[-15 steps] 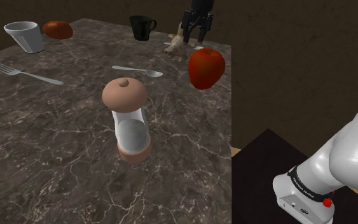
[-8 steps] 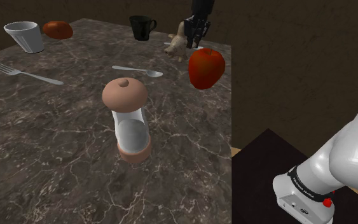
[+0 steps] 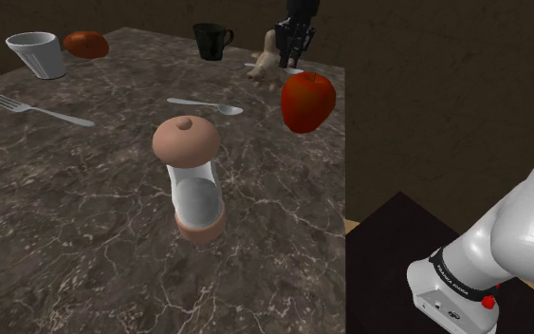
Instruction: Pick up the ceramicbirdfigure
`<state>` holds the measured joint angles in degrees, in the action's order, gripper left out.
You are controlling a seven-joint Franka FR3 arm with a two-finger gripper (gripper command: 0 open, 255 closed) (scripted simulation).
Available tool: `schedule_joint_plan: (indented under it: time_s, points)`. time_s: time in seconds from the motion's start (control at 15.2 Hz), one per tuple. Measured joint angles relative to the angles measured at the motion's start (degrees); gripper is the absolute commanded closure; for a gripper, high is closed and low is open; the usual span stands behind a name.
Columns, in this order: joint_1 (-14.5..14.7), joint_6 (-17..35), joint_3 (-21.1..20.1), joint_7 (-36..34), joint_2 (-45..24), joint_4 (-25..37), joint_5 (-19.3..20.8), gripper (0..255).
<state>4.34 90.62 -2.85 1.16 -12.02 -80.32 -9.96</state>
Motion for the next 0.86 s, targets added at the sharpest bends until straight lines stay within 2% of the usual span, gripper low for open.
schedule_joint_plan:
  time_s: [0.86]
  points:
    - [0.0,-11.8,-0.2,-2.2,-4.8,16.8,0.1,255]
